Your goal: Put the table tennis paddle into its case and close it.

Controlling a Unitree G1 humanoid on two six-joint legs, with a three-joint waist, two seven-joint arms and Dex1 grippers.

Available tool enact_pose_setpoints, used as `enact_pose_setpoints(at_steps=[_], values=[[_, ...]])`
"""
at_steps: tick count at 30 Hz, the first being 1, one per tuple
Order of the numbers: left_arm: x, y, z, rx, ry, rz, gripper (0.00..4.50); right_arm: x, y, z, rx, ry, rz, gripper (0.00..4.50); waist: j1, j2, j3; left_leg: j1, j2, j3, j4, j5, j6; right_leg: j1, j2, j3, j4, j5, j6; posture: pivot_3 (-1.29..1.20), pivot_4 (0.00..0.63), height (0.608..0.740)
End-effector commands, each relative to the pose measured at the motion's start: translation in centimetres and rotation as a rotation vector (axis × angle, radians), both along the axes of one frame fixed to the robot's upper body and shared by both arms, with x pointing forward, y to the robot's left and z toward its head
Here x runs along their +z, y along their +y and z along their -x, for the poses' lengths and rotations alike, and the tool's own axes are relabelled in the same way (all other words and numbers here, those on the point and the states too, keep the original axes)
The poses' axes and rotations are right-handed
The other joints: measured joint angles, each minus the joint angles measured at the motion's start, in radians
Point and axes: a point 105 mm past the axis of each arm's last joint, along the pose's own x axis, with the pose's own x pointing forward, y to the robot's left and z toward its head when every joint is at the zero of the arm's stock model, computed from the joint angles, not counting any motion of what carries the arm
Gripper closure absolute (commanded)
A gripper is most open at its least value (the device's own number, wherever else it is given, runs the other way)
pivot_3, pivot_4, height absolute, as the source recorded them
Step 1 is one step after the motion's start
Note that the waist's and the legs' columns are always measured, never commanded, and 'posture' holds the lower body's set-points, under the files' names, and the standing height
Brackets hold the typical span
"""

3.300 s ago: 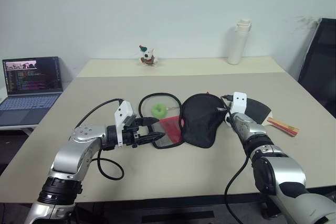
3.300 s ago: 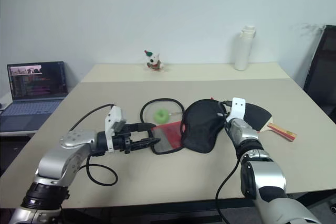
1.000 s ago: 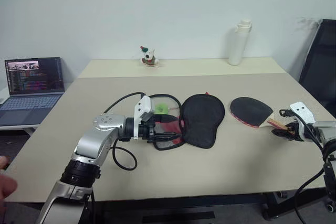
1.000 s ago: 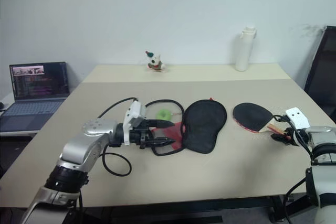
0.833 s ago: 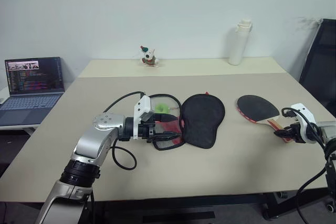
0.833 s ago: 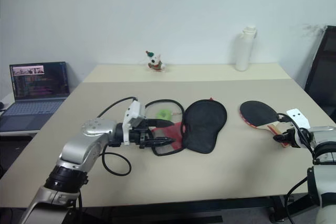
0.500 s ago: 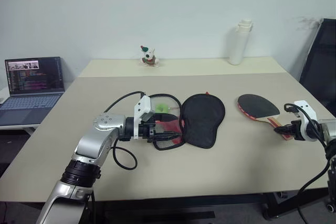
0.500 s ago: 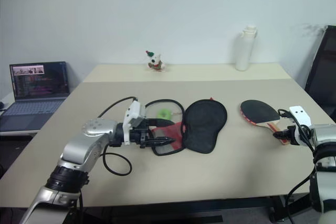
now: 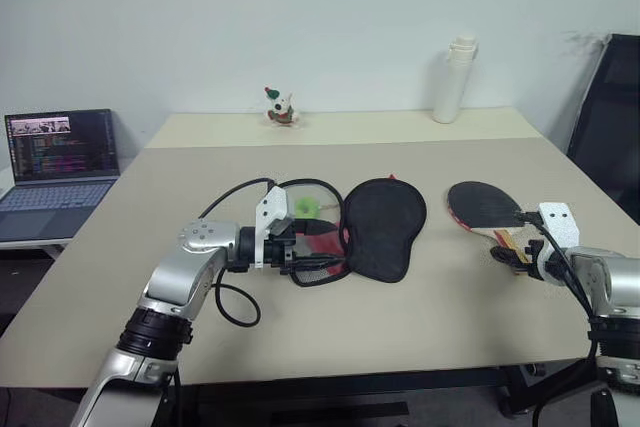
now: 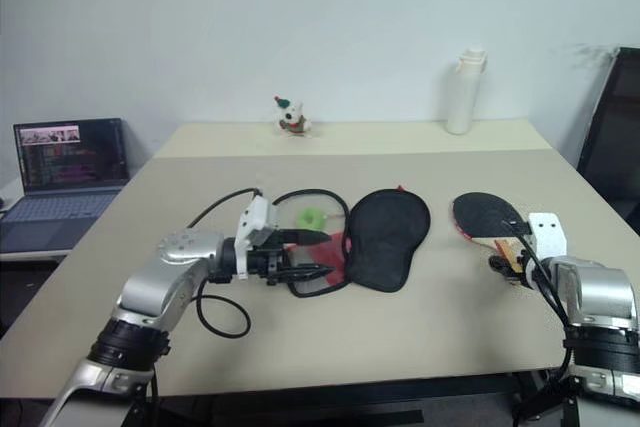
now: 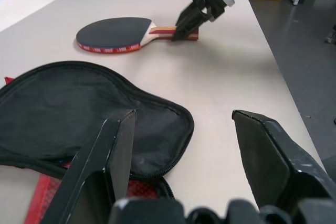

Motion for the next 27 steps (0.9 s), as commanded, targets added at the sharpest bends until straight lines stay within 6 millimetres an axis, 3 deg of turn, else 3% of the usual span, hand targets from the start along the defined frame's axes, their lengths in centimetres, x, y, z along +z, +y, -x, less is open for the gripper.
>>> enact_pose_setpoints(at_steps=[1,10,19,22,27], values=[[1.1,0.2,0.2,-0.005,-0.053,0.004,1.3,1.7,0.1,-0.8,-0.036,-0.088,-0.009,0.04,0.0,0.0,0.0,0.0,0.0,0.0,0.0,0.0,0.0,0.0,0.0,0.0,0.0,0.0,0.0,0.0,0.15,0.74],[1.1,-0.1,0.1,-0.01,-0.057,0.005,1.3,0.7,-0.6,-3.7,-0.076,-0.13,0.018,0.04,0.0,0.0,0.0,0.0,0.0,0.001,0.0,0.0,0.0,0.0,0.0,0.0,-0.001,0.0,0.0,0.0,0.15,0.74],[1.0,0.2,0.2,0.0,-0.055,-0.003,1.3,-0.7,-0.6,-4.2,-0.054,-0.084,0.043,0.04,-0.001,0.0,0.0,0.0,0.0,0.001,0.0,0.0,0.0,0.0,0.0,0.0,-0.001,0.0,0.0,0.0,0.15,0.74],[1.0,0.2,0.2,0.001,-0.056,-0.003,1.3,-0.8,-0.3,-4.3,-0.053,-0.083,0.037,0.62,-0.001,0.0,0.0,0.001,0.0,0.002,0.0,0.0,0.0,0.0,0.0,0.0,0.0,0.0,0.0,0.0,0.15,0.74],[1.0,0.2,0.3,0.003,-0.058,-0.003,1.3,-0.8,0.0,-4.3,-0.056,-0.079,0.015,2.3,-0.001,0.0,0.0,0.0,0.0,0.001,0.0,0.0,0.0,0.0,0.0,0.001,0.0,0.0,0.0,0.0,0.15,0.74]])
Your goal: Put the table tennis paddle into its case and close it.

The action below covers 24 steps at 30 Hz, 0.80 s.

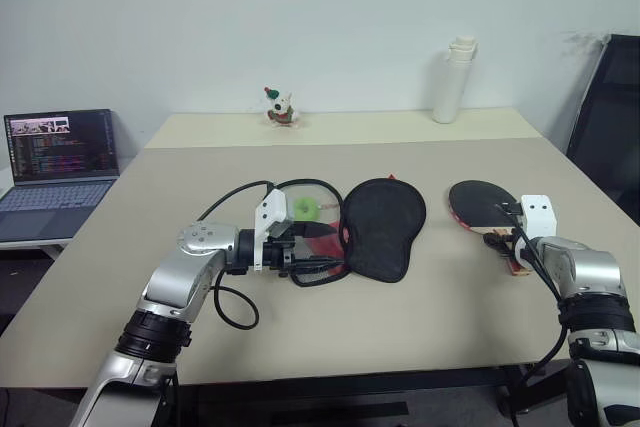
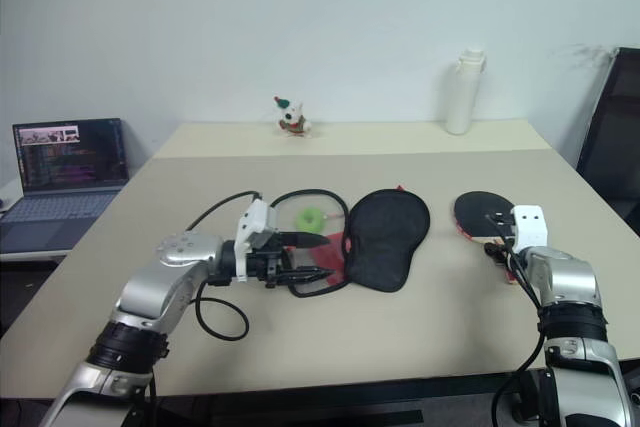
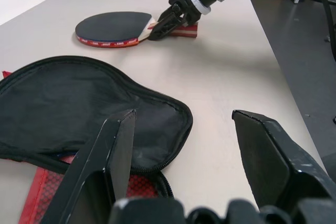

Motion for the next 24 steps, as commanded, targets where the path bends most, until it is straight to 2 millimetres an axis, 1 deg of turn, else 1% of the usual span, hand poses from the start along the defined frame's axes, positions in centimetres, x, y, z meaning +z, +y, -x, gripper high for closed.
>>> enact_pose_setpoints(at_steps=[1,3,4,6,8,11,13,15,16,18,22,24], values=[[1.2,0.1,0.3,-0.004,-0.059,0.004,1.3,0.8,-0.1,-0.2,-0.017,-0.021,-0.011,2.64,0.0,0.0,0.0,0.0,0.0,0.0,0.0,0.0,0.0,0.0,0.0,0.0,0.0,0.0,0.0,0.0,0.15,0.74],[1.2,0.1,0.3,-0.002,-0.06,0.004,1.3,1.2,-0.3,-0.3,-0.035,-0.036,-0.01,3.28,0.0,0.0,0.0,0.0,0.0,0.0,0.0,0.0,0.0,0.0,0.0,0.0,0.0,0.0,0.0,0.0,0.15,0.74],[1.2,0.1,0.3,-0.001,-0.06,0.004,1.3,1.7,-0.5,-0.4,-0.051,-0.054,-0.012,3.42,0.0,0.0,0.0,0.0,0.0,0.0,0.0,0.0,0.0,0.0,0.0,0.0,0.0,0.0,0.0,0.0,0.15,0.74],[1.2,0.2,0.4,0.003,-0.06,0.004,1.3,3.1,-0.8,-0.6,-0.079,-0.1,-0.018,3.41,0.0,0.0,0.0,0.0,0.0,0.0,0.0,0.0,0.0,0.0,0.0,0.0,0.0,0.0,0.0,0.0,0.15,0.74],[1.1,0.4,0.4,0.01,-0.057,0.004,1.3,4.8,-0.7,-0.8,-0.089,-0.157,-0.027,3.41,0.001,0.0,0.0,0.0,0.0,0.0,0.0,0.0,0.0,0.0,0.0,0.0,0.0,0.0,0.0,0.0,0.15,0.74],[1.1,0.8,0.6,0.024,-0.054,0.006,1.3,7.7,0.5,-0.7,-0.081,-0.235,-0.07,3.41,-0.002,0.0,0.0,-0.002,0.0,0.0,-0.001,0.0,0.0,-0.002,0.0,0.001,0.0,0.0,0.0,0.0,0.15,0.74],[1.1,1.1,0.7,0.036,-0.051,0.009,1.3,9.4,2.4,-0.3,-0.053,-0.282,-0.105,3.41,-0.004,0.001,0.0,-0.002,0.001,0.001,-0.001,0.0,0.0,-0.003,0.0,0.001,0.001,0.0,0.0,0.0,0.15,0.74],[1.0,1.4,0.8,0.045,-0.047,0.012,1.3,10.3,4.7,0.3,-0.021,-0.312,-0.15,3.41,-0.005,0.001,0.0,-0.002,0.002,0.0,-0.001,0.0,0.0,-0.004,0.001,0.001,0.001,0.0,0.0,0.0,0.15,0.74],[1.0,1.6,0.9,0.05,-0.045,0.013,1.3,10.5,5.8,0.6,-0.007,-0.317,-0.171,3.41,-0.005,0.001,0.0,-0.002,0.002,0.0,-0.002,0.0,0.0,-0.004,0.001,0.001,0.001,0.0,0.0,0.0,0.15,0.74],[1.0,2.1,1.0,0.064,-0.042,0.012,1.3,10.4,8.3,1.3,0.025,-0.312,-0.221,3.41,-0.004,0.001,0.0,-0.002,0.002,-0.002,-0.002,0.0,0.0,-0.004,0.002,0.0,0.003,0.0,0.0,0.0,0.15,0.74],[0.9,3.4,1.0,0.104,-0.041,-0.002,1.3,9.2,13.4,2.6,0.077,-0.274,-0.336,3.41,0.0,0.001,0.0,-0.003,0.003,-0.008,-0.001,0.0,0.0,-0.004,0.001,-0.001,0.003,0.0,-0.001,0.0,0.15,0.74],[1.0,3.9,1.0,0.12,-0.044,-0.009,1.3,8.9,15.2,2.9,0.09,-0.261,-0.376,3.41,0.0,0.001,0.0,-0.003,0.003,-0.009,-0.001,0.0,0.0,-0.004,0.0,-0.002,0.003,0.0,-0.001,0.0,0.15,0.74]])
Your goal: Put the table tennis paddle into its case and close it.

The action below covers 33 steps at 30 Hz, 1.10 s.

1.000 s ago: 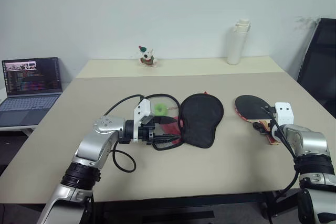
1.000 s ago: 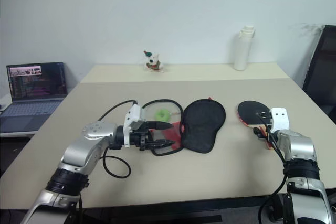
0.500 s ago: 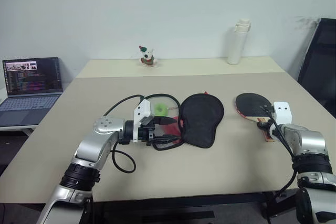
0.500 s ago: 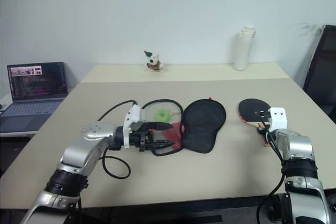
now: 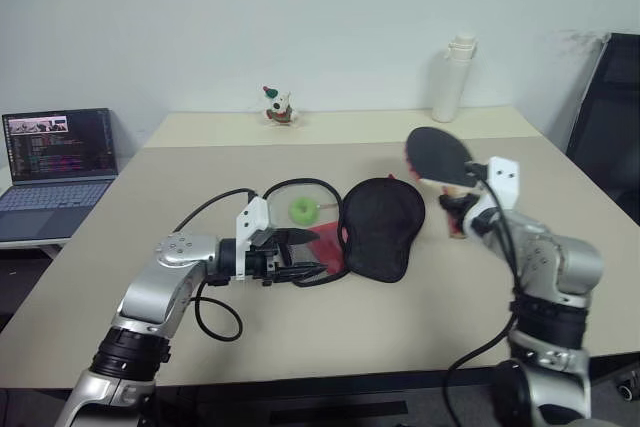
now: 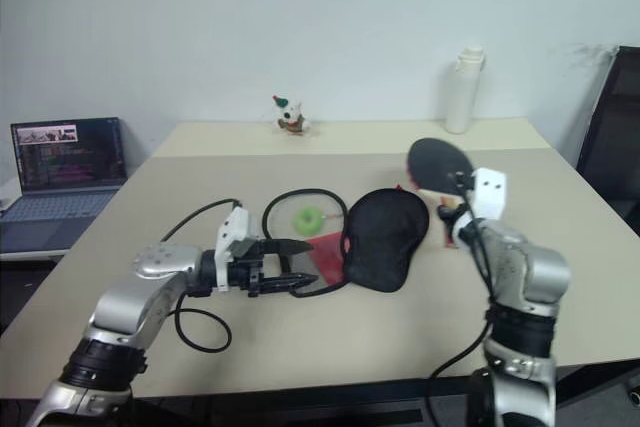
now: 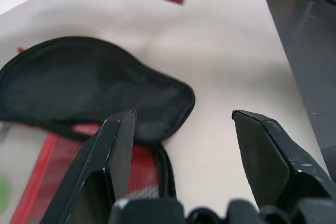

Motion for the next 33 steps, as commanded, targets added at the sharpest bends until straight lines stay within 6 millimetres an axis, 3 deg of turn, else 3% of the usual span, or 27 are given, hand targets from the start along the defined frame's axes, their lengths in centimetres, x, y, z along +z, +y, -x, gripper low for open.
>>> enact_pose_setpoints(at_steps=[1,5,11,20,31,32,33], values=[[1.7,1.3,0.1,0.037,-0.066,-0.001,1.3,1.4,2.5,0.7,0.006,-0.062,-0.048,3.41,0.0,0.0,0.0,0.0,0.0,0.0,0.0,0.0,0.0,0.0,-0.001,0.0,0.0,0.0,0.0,0.0,0.15,0.74],[2.3,2.7,0.0,0.085,-0.081,-0.008,1.3,0.0,5.9,0.8,0.049,-0.029,-0.083,3.41,0.003,0.0,0.0,-0.001,0.0,-0.001,0.0,0.0,0.0,0.0,-0.002,-0.001,-0.001,0.0,0.0,0.0,0.15,0.74],[3.5,3.5,-0.4,0.124,-0.11,0.003,1.3,-1.7,7.7,0.2,0.074,-0.003,-0.067,3.41,0.0,0.0,0.0,-0.001,-0.001,-0.001,0.0,0.0,0.0,0.0,-0.003,-0.001,-0.002,0.0,0.0,0.0,0.15,0.74],[3.5,3.4,-0.4,0.127,-0.119,-0.002,1.3,-4.3,8.9,-0.4,0.08,0.046,-0.041,3.41,-0.002,0.0,0.0,0.0,-0.001,-0.001,-0.001,0.0,0.0,0.0,0.0,-0.001,-0.002,0.0,0.0,0.0,0.15,0.74],[3.5,3.1,-0.3,0.119,-0.122,-0.005,1.3,-5.8,9.1,-0.6,0.045,0.097,-0.059,3.41,-0.002,0.0,0.0,0.0,-0.001,-0.001,-0.001,0.0,0.0,0.0,0.0,-0.001,-0.001,0.0,0.0,0.0,0.15,0.74],[3.5,3.1,-0.3,0.118,-0.122,-0.006,1.3,-5.8,9.1,-0.6,0.037,0.094,-0.061,2.7,-0.002,0.0,0.0,0.0,-0.001,-0.001,-0.001,0.0,0.0,0.0,0.0,-0.001,-0.001,0.0,0.0,0.0,0.15,0.74],[3.5,3.1,-0.3,0.118,-0.122,-0.007,1.3,-5.7,9.1,-0.6,0.036,0.089,-0.057,2.44,-0.002,0.0,0.0,0.0,-0.001,-0.001,-0.001,0.0,0.0,0.0,-0.001,-0.001,-0.001,0.0,0.0,0.0,0.15,0.74]])
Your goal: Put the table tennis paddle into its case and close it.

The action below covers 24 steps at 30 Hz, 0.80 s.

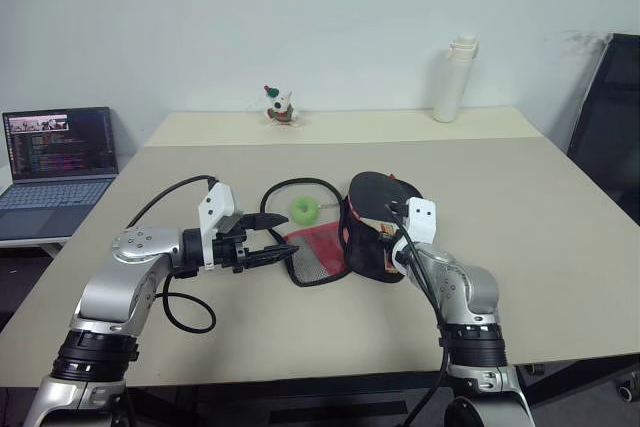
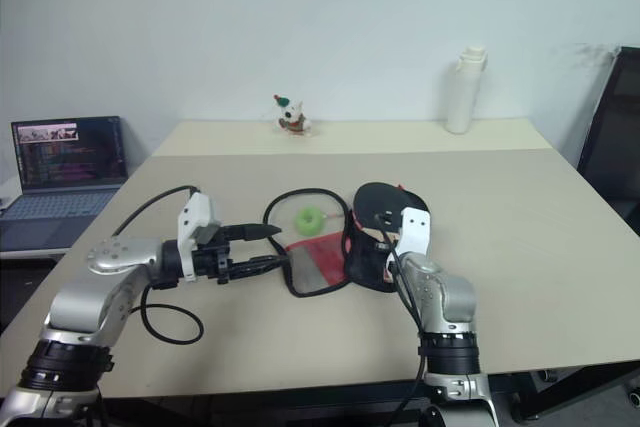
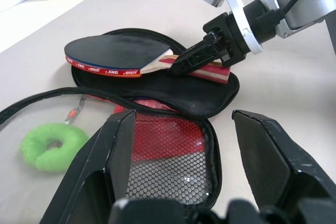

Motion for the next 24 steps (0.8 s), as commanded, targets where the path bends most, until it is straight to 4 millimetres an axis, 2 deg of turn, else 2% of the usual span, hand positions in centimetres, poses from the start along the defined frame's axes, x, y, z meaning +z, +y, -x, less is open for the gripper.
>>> enact_pose_setpoints(at_steps=[1,7,11,13,24], values=[[1.4,-0.1,0.3,-0.012,-0.057,-0.008,1.3,0.9,2.0,0.3,0.009,-0.033,-0.085,2.19,0.0,0.0,0.0,0.0,0.0,0.0,0.0,0.0,0.0,0.0,0.0,0.0,0.0,0.0,0.0,0.0,0.15,0.74],[1.4,0.0,0.3,-0.011,-0.057,-0.01,1.3,1.4,2.3,0.5,0.016,-0.057,-0.066,0.09,0.0,0.0,0.0,0.0,0.0,0.0,0.0,0.0,0.0,0.0,0.0,0.0,0.0,0.0,0.0,0.0,0.15,0.74],[1.3,0.2,0.3,-0.003,-0.057,-0.011,1.3,3.5,3.1,1.3,0.083,-0.138,-0.058,0.04,0.0,0.0,0.0,0.0,0.0,0.0,0.0,0.0,0.0,0.0,0.0,0.0,0.0,0.0,0.0,0.0,0.15,0.74],[1.3,0.2,0.3,0.0,-0.057,-0.01,1.3,3.6,3.0,1.6,0.09,-0.143,-0.059,0.04,0.0,0.0,0.0,0.0,0.0,0.0,0.0,0.0,0.0,0.0,0.0,0.0,0.0,0.0,0.0,0.0,0.15,0.74],[1.1,0.1,0.1,-0.004,-0.059,-0.01,1.3,0.3,1.6,2.4,0.048,-0.028,-0.04,0.04,0.0,0.0,0.0,0.0,0.0,0.0,0.0,0.0,0.0,0.0,0.0,0.0,0.0,0.0,0.0,0.0,0.15,0.74]])
